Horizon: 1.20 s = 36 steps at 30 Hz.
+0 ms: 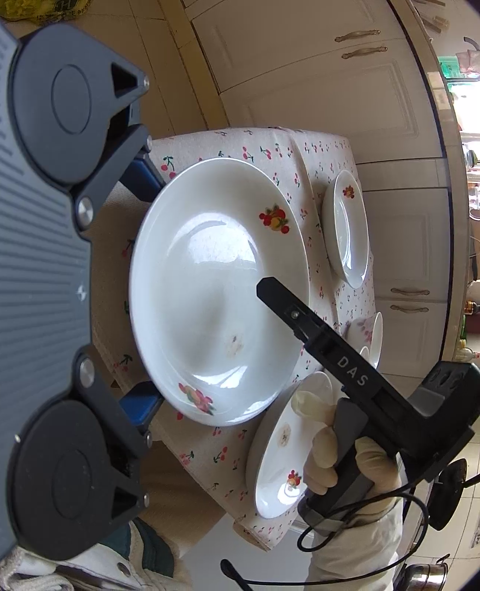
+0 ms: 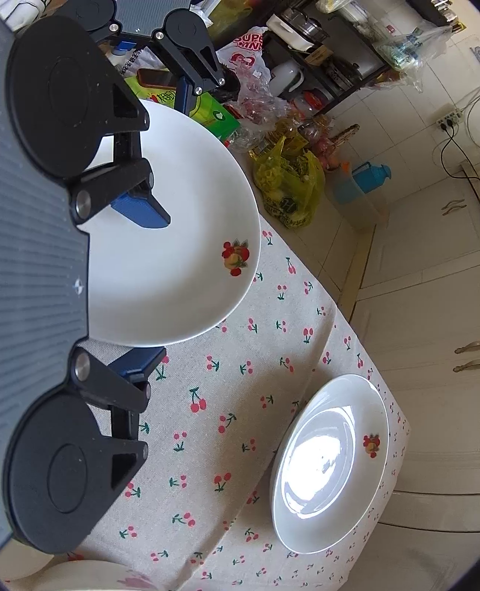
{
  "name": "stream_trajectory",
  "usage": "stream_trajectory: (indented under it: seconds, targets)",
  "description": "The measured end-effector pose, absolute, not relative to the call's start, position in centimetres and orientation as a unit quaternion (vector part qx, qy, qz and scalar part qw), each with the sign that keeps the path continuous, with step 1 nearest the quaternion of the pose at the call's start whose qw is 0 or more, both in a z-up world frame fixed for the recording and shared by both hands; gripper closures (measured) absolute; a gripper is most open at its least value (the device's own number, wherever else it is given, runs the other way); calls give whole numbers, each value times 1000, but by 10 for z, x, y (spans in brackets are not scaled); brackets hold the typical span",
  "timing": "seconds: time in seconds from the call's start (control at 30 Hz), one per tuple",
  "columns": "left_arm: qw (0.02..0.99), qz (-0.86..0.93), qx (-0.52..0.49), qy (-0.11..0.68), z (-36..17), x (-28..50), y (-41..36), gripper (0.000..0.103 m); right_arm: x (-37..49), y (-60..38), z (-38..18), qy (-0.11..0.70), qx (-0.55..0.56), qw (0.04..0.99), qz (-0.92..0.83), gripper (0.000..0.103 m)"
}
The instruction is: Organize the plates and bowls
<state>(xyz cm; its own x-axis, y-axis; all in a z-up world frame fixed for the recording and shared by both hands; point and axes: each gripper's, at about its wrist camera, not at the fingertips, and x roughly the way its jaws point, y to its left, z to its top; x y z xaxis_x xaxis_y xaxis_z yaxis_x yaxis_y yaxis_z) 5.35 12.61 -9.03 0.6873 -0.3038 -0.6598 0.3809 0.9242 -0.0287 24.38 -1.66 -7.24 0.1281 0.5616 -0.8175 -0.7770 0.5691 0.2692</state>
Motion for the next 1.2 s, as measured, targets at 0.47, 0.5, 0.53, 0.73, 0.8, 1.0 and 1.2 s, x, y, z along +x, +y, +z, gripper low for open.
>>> stream_trajectory:
  seconds: [0.47, 0.5, 0.53, 0.73, 0.8, 1.0, 1.2]
  targets:
    - [915, -186, 76, 351, -84, 66, 123, 1, 255, -18, -69, 481, -99, 738, 462, 30]
    - [915, -187, 78, 347, -82, 69, 123, 1, 256, -19, -67, 477, -98, 742, 461, 30]
    - [916, -189, 80, 346, -81, 73, 123, 1, 258, -20, -65, 475, -99, 744, 459, 30]
    - [917, -195, 82, 339, -82, 99, 118, 1, 277, -24, -55, 463, -95, 762, 443, 30]
    - [917, -196, 83, 337, -84, 107, 116, 1, 285, -25, -54, 460, -95, 768, 436, 30]
    - [914, -203, 74, 344, -92, 125, 110, 1, 300, -29, -62, 464, -95, 776, 416, 30]
    - [913, -203, 71, 347, -92, 130, 108, 1, 306, -31, -70, 468, -96, 778, 408, 30]
